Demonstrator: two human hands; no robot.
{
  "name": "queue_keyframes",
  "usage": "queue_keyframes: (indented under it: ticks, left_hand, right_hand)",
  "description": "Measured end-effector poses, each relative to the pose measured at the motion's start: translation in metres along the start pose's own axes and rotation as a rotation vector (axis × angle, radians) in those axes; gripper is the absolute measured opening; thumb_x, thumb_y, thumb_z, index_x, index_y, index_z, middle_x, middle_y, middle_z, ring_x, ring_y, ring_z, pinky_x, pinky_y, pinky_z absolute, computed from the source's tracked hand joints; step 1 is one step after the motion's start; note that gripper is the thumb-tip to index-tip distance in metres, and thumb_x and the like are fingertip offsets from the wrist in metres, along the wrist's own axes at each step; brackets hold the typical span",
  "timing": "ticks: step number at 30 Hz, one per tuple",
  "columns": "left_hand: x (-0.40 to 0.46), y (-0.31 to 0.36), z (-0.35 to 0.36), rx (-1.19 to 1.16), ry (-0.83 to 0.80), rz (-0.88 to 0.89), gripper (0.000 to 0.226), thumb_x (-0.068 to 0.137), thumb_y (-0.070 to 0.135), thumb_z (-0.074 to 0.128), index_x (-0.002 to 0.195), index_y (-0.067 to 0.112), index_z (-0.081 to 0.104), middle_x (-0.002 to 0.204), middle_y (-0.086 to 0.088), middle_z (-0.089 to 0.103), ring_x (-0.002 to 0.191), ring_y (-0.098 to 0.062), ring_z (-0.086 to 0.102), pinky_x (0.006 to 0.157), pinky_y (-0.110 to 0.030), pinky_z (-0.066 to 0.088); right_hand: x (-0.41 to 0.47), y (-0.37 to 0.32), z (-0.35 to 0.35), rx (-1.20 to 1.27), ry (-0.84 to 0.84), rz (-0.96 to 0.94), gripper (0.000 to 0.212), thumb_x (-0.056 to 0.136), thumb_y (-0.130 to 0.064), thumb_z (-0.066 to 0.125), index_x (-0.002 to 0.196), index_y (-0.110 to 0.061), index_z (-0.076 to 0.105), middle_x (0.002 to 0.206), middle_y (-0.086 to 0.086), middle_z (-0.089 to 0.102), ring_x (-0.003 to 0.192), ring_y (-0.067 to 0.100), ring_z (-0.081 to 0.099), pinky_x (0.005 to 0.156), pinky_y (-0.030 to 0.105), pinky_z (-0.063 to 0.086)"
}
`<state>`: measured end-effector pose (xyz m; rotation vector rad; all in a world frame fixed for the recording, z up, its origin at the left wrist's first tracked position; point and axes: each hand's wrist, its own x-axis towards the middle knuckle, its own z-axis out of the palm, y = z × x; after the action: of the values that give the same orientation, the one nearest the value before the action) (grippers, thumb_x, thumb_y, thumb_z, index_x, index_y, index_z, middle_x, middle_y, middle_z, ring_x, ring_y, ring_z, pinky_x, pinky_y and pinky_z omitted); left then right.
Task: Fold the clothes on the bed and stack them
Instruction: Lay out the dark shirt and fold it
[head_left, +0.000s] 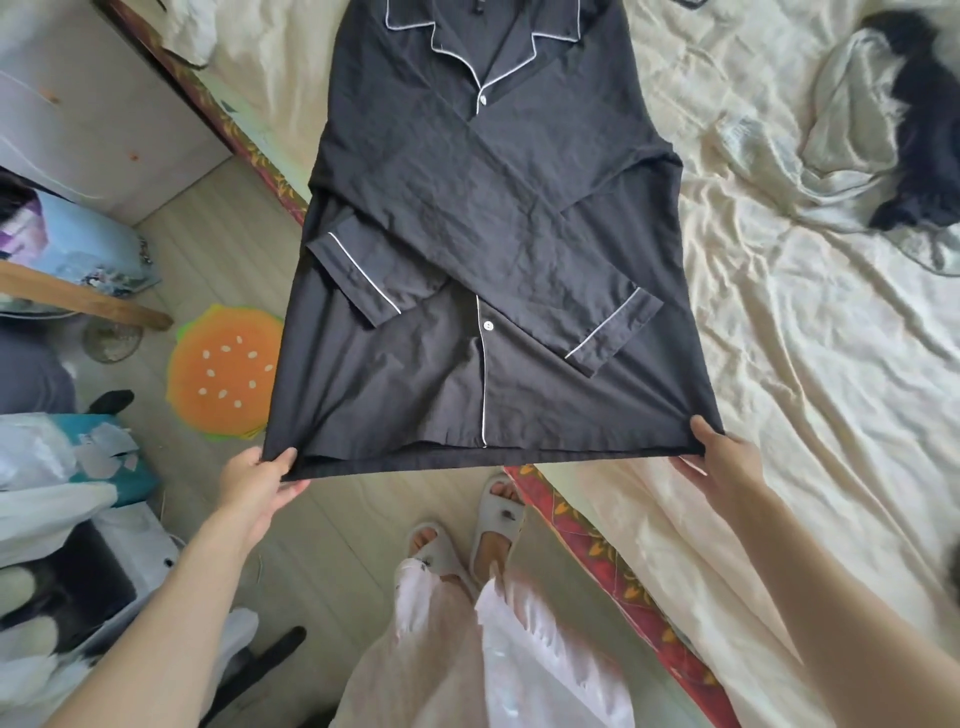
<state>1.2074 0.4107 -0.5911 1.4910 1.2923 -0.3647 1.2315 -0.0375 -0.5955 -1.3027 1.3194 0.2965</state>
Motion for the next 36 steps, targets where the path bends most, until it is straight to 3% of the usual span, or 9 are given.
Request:
queue_keyframes:
  ticks: [5,10,15,18,21,25,29,33,36]
  left_hand:
    - [-0.008,-0.005,-0.003,-0.048,0.007,-0.042,0.021,0.093,-0.007,0.050,0.113,-0.004,0.056,0.126,-0.025,0.055,0.098,-0.030,0.052,0.079,-0.034,0.047]
    - [-0.016,-0.010,-0.021,-0.107,0.016,-0.055,0.035,0.090,-0.013,0.051,0.124,-0.005,0.055,0.125,-0.022,0.057,0.100,-0.028,0.054,0.089,-0.034,0.043]
    - [-0.035,-0.007,-0.037,-0.214,-0.017,-0.135,0.039,0.089,-0.014,0.050,0.127,-0.004,0.052,0.112,-0.017,0.058,0.096,-0.027,0.057,0.088,-0.032,0.044]
    - [-0.041,0.000,-0.041,-0.270,-0.048,-0.156,0.034,0.089,-0.011,0.054,0.121,-0.002,0.052,0.107,-0.019,0.059,0.083,-0.023,0.060,0.087,-0.034,0.045]
    - [-0.042,0.011,-0.044,-0.309,-0.068,-0.124,0.042,0.089,-0.007,0.057,0.129,-0.002,0.046,0.111,-0.019,0.057,0.093,-0.026,0.058,0.089,-0.035,0.045]
    - [-0.041,0.041,-0.038,-0.307,-0.124,0.001,0.017,0.091,-0.003,0.056,0.108,0.000,0.057,0.109,-0.015,0.060,0.080,-0.019,0.060,0.087,-0.034,0.044]
    - [-0.036,0.087,-0.023,-0.351,-0.131,0.125,0.045,0.092,-0.002,0.054,0.136,0.002,0.043,0.114,-0.014,0.058,0.096,-0.025,0.060,0.087,-0.035,0.046]
    - [-0.026,0.141,-0.002,-0.391,-0.127,0.200,0.044,0.091,0.000,0.057,0.134,0.004,0.047,0.106,-0.012,0.061,0.088,-0.020,0.063,0.081,-0.033,0.049]
    - [-0.009,0.188,0.018,-0.414,-0.118,0.226,0.030,0.091,-0.001,0.058,0.119,0.008,0.055,0.106,-0.013,0.062,0.086,-0.020,0.064,0.075,-0.030,0.052]
  right_hand:
    - [-0.004,0.004,-0.008,0.172,-0.071,0.158,0.006,0.092,-0.002,0.057,0.090,-0.006,0.053,0.093,0.007,0.060,0.083,0.018,0.062,0.067,0.031,0.050]
    - [-0.013,0.015,-0.029,0.394,-0.099,0.292,0.019,0.092,0.000,0.054,0.110,-0.004,0.049,0.104,0.010,0.058,0.091,0.021,0.062,0.070,0.030,0.049]
    - [-0.036,0.030,-0.039,0.500,-0.079,0.372,0.006,0.093,-0.004,0.055,0.091,-0.008,0.052,0.101,0.006,0.055,0.101,0.017,0.059,0.070,0.028,0.050]
    - [-0.044,0.034,-0.037,0.425,-0.087,0.337,0.013,0.092,-0.009,0.059,0.103,-0.008,0.052,0.116,0.005,0.055,0.110,0.021,0.058,0.088,0.031,0.050]
    - [-0.051,0.031,-0.030,0.416,-0.080,0.278,0.012,0.093,-0.012,0.058,0.103,-0.010,0.053,0.113,0.004,0.057,0.103,0.022,0.058,0.069,0.031,0.050]
    - [-0.050,0.012,-0.017,0.643,-0.075,0.225,0.034,0.093,-0.009,0.056,0.127,-0.011,0.050,0.121,0.002,0.060,0.096,0.018,0.064,0.058,0.029,0.052]
    - [-0.048,-0.026,0.004,0.758,-0.116,0.146,0.040,0.096,-0.007,0.047,0.136,-0.010,0.045,0.135,0.003,0.054,0.119,0.017,0.055,0.081,0.029,0.050]
    - [-0.042,-0.076,0.027,0.838,-0.158,0.098,0.035,0.096,-0.006,0.047,0.131,-0.008,0.049,0.133,0.003,0.055,0.118,0.019,0.056,0.087,0.031,0.050]
    - [-0.032,-0.121,0.051,0.884,-0.187,0.112,0.009,0.096,-0.008,0.050,0.102,-0.007,0.057,0.114,0.001,0.061,0.099,0.015,0.063,0.070,0.023,0.054]
